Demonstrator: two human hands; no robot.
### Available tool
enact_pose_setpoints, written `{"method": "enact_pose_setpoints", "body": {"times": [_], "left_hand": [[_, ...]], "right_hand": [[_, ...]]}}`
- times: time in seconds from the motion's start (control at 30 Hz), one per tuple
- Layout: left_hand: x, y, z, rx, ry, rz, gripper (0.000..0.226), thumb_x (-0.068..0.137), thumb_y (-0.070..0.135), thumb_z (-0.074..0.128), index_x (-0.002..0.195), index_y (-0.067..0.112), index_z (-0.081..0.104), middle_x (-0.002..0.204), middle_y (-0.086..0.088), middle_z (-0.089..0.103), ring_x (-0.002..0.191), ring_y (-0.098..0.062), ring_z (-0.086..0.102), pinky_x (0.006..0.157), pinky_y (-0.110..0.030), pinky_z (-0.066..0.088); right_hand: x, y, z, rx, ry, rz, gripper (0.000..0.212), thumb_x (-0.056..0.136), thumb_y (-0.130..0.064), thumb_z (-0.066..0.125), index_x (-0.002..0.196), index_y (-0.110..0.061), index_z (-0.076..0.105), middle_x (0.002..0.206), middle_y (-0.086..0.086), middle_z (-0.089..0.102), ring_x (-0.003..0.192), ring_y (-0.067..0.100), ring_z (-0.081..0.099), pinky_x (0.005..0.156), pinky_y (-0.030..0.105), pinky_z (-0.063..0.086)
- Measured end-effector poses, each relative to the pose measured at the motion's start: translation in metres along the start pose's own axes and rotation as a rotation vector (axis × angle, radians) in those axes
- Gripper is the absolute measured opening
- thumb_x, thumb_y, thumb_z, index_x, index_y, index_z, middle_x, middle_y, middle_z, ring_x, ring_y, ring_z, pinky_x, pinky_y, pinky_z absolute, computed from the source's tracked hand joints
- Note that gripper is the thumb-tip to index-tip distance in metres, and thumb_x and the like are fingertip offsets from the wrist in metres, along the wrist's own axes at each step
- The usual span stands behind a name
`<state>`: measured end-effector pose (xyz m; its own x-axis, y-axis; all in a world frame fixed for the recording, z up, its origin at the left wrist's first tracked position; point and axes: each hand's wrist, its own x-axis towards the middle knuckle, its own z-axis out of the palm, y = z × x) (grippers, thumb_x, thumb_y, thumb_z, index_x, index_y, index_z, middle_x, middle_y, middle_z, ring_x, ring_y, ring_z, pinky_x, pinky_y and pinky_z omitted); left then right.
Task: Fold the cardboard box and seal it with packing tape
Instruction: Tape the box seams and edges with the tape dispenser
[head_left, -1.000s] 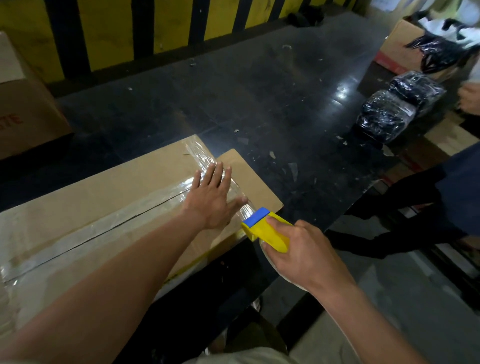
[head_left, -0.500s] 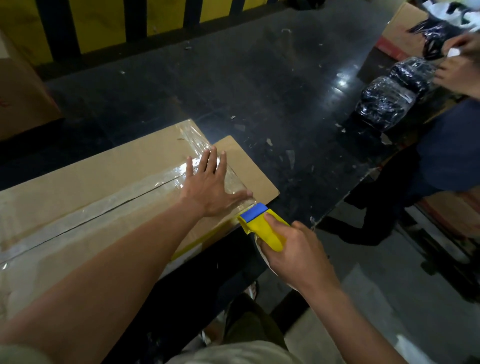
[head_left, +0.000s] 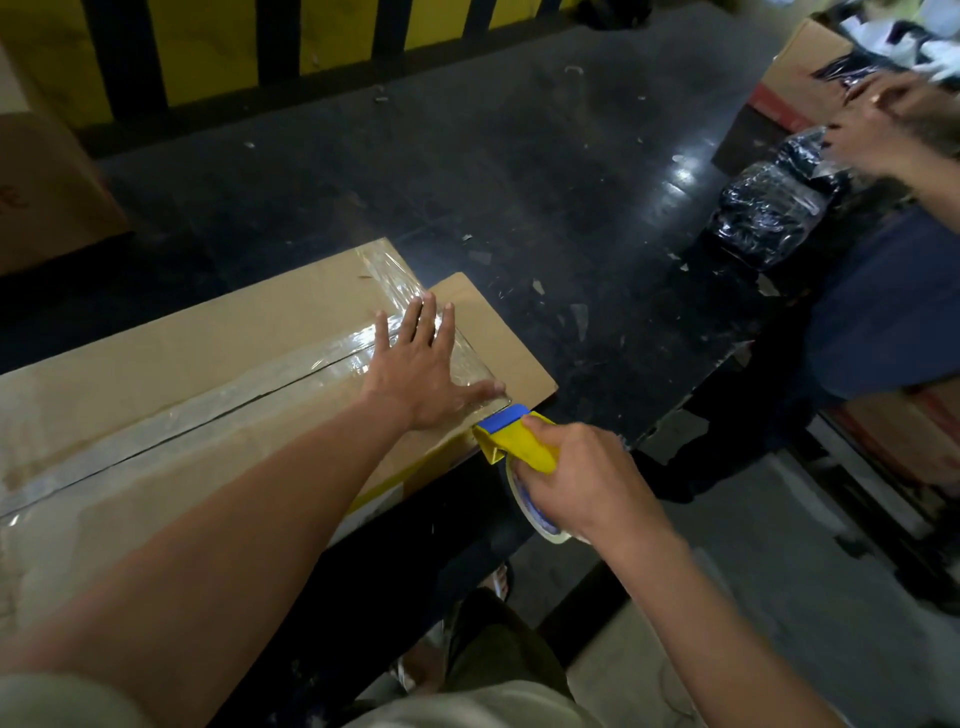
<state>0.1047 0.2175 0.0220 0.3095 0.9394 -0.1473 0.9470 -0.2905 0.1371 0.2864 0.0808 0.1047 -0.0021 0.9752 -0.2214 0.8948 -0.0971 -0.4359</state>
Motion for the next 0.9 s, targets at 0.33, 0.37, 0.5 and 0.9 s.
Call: {"method": "enact_pose_setpoints", "body": {"times": [0.33, 0.37, 0.5, 0.9], "left_hand": [[0.001, -0.001, -0.001, 0.016, -0.003, -0.01, 0.13, 0.067, 0.104, 0.005, 0.162, 0.017, -0.008, 0.17, -0.009, -0.014, 0.156, -0.024, -0.017, 0.121, -0.063, -0.01], [0.0, 0.0, -0.002, 0.018, 0.0, -0.008, 0.129, 0.067, 0.104, 0.006, 0.162, 0.017, -0.008, 0.17, -0.008, -0.014, 0.156, -0.024, -0.017, 0.121, -0.062, -0.01], [-0.001, -0.001, -0.004, 0.021, 0.007, -0.039, 0.127, 0.069, 0.103, 0.008, 0.162, 0.019, -0.008, 0.17, -0.007, -0.015, 0.156, -0.024, -0.016, 0.12, -0.062, -0.011], [-0.009, -0.02, -0.025, -0.258, 0.068, -0.117, 0.087, 0.1, 0.068, 0.023, 0.163, 0.012, 0.002, 0.171, -0.008, -0.001, 0.157, -0.024, -0.002, 0.127, -0.045, 0.001]], "right_hand": [[0.029, -0.013, -0.011, -0.012, -0.24, 0.14, 0.027, 0.076, -0.045, 0.067, 0.093, -0.026, 0.073, 0.088, 0.006, 0.07, 0.082, 0.029, 0.066, 0.07, 0.036, 0.055], [0.027, -0.011, 0.0, -0.021, -0.285, 0.131, 0.03, 0.074, -0.046, 0.066, 0.094, -0.024, 0.072, 0.088, 0.007, 0.07, 0.084, 0.031, 0.067, 0.07, 0.037, 0.055], [0.012, -0.006, 0.021, 0.065, -0.246, 0.083, 0.036, 0.075, -0.049, 0.055, 0.107, -0.037, 0.068, 0.088, 0.005, 0.072, 0.087, 0.032, 0.066, 0.068, 0.037, 0.055], [0.018, -0.01, -0.059, 0.198, 0.09, -0.058, 0.053, 0.081, -0.047, 0.071, 0.131, -0.032, 0.062, 0.111, -0.004, 0.073, 0.103, 0.021, 0.067, 0.081, 0.03, 0.053]]}}
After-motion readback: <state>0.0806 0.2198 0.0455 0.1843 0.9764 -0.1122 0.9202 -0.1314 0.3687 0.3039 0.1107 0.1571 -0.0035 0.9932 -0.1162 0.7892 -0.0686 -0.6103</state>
